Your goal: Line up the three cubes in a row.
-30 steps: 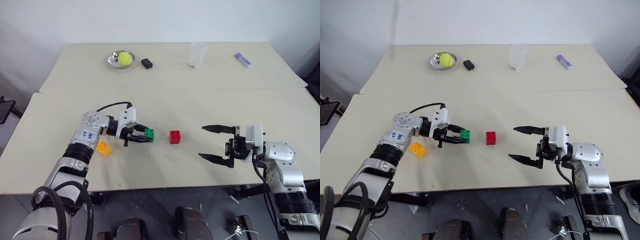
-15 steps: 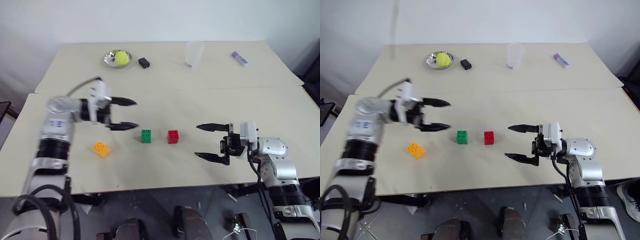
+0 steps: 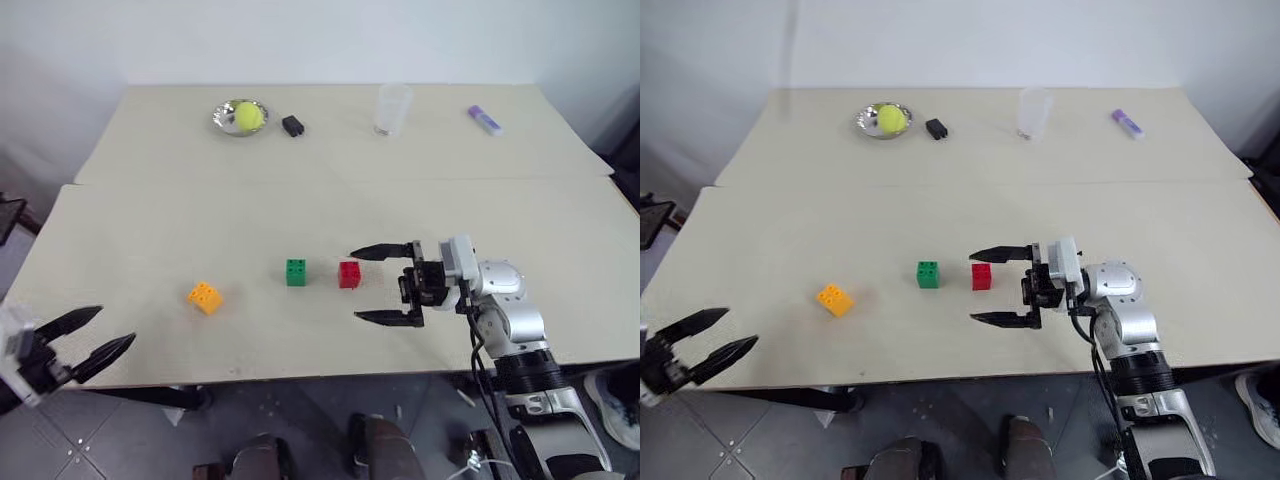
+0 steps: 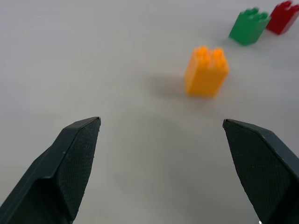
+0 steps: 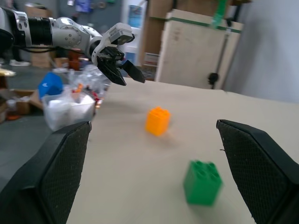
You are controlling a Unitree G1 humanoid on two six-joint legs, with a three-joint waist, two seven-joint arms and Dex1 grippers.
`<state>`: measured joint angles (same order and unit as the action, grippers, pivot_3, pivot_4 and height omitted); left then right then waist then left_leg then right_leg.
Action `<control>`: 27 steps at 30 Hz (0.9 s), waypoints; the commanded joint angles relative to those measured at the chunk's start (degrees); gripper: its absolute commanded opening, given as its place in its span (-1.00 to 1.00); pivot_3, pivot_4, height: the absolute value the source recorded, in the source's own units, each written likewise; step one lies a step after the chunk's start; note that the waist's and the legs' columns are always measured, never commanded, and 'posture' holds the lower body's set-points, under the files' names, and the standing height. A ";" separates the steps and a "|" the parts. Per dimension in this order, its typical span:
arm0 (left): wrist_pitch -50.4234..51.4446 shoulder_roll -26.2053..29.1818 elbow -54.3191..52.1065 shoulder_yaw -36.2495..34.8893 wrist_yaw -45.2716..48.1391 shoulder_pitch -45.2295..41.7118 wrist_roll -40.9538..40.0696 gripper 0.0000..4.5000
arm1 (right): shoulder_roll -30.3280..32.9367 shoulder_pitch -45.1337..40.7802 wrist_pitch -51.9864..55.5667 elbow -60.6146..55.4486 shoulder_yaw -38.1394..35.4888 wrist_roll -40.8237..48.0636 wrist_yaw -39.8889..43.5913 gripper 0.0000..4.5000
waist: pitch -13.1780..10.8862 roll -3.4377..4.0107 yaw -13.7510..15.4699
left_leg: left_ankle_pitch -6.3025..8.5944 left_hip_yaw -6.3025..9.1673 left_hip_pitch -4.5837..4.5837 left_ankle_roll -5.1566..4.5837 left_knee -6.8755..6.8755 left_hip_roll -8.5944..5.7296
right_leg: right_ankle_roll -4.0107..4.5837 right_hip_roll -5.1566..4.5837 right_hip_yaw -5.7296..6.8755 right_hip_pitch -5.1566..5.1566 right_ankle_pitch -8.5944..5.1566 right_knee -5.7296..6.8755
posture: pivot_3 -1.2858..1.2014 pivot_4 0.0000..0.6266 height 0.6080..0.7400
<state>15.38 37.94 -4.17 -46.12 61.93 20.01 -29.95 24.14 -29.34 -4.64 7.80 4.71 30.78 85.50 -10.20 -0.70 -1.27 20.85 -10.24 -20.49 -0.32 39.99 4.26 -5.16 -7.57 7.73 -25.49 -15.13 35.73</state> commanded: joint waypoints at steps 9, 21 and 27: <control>0.76 -4.33 -9.28 14.25 -9.02 -6.03 0.55 0.98 | 2.11 -0.03 0.53 -0.92 -0.61 -0.35 1.30 1.00 | 0.06 -0.01 0.67 | 0.09 -0.10 0.06 0.07 0.03 -0.21 | 0.03 0.06 -0.02 -0.01 0.00 0.16 | 0.03 -0.52 1.00; -4.01 -3.05 4.82 26.71 -10.11 -19.21 7.22 0.47 | 3.68 6.24 0.33 -5.14 -2.34 -0.60 -3.30 1.00 | 0.08 0.02 -0.27 | 0.16 -0.40 0.12 0.07 -0.02 -0.09 | 0.10 0.16 0.05 -0.03 -0.04 0.20 | 0.03 -0.52 1.00; -4.35 -0.40 6.92 28.67 -4.79 -24.33 5.31 -0.34 | 4.35 9.18 -0.04 -6.89 -3.43 -0.94 -5.69 1.00 | 0.08 0.02 -0.30 | 0.17 -0.45 0.13 0.05 0.00 -0.10 | 0.09 0.14 0.02 -0.03 -0.04 0.20 | 0.03 -0.52 1.00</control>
<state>11.83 36.36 3.28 -18.12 54.31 -3.09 -23.38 27.63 -20.65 -3.85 3.38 3.01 29.44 80.55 -10.12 -0.68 -1.57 21.02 -10.69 -20.37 -0.26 39.99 4.17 -5.07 -7.42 7.76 -25.52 -15.18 35.94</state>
